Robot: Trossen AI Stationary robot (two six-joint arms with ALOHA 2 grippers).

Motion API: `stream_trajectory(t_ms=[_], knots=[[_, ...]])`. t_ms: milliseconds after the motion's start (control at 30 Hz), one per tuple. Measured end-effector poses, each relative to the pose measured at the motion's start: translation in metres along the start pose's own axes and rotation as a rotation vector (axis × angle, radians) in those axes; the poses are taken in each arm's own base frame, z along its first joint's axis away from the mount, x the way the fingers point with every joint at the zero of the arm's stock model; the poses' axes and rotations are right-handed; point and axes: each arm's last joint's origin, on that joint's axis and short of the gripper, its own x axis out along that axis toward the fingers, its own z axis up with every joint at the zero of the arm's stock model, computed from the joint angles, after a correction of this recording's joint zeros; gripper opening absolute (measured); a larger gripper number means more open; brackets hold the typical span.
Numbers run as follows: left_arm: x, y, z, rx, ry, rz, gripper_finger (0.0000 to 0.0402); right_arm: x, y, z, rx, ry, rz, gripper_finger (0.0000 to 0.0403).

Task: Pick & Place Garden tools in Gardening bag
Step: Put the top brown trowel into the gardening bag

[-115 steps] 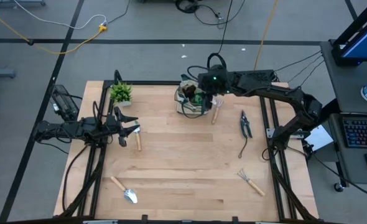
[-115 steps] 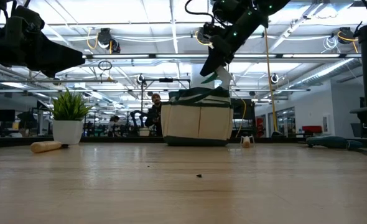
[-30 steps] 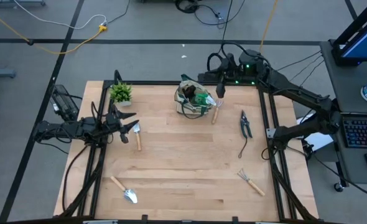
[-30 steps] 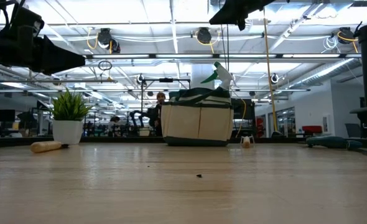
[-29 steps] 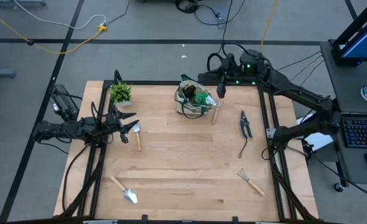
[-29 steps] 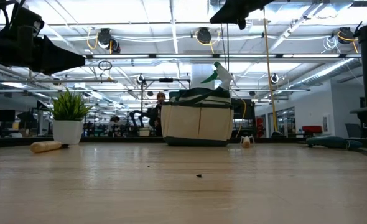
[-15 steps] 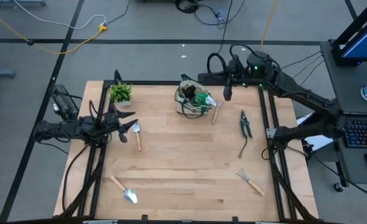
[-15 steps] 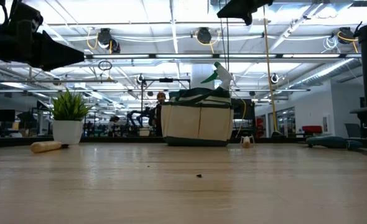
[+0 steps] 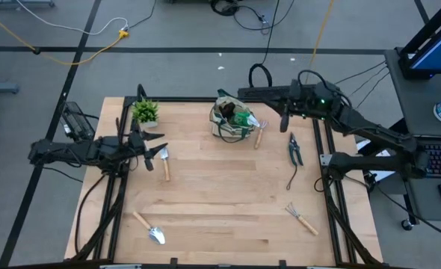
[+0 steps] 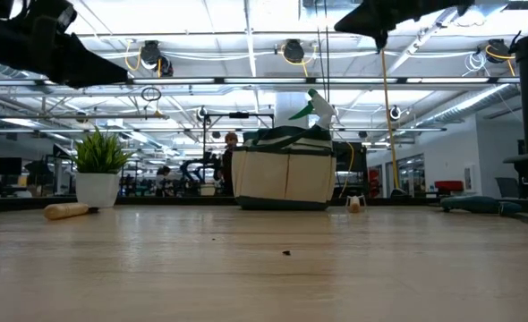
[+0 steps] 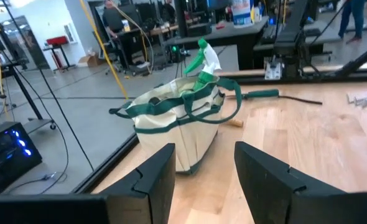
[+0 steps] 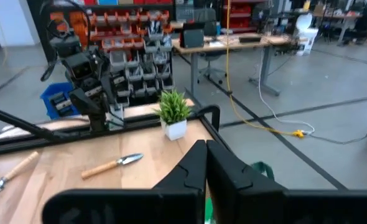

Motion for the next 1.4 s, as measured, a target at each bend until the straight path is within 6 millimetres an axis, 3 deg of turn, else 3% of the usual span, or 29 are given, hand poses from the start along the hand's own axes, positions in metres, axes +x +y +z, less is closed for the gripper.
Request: stream_trajectory(t_ms=[367,967,1400], knots=[[0.014,-0.005,0.020,0.029,0.227,-0.031,0.0170,-0.033,0.007,-0.028,0.005,-0.040,-0.051,0.0000],[0.042,-0.017,0.055,0.051,0.457,-0.142,0.0170,-0.057,0.013,-0.063,0.003,-0.045,-0.048,0.0000],[0.062,-0.031,0.055,-0.094,0.598,-0.203,0.0170,-0.066,0.017,-0.084,0.012,-0.119,-0.015,0.0000]])
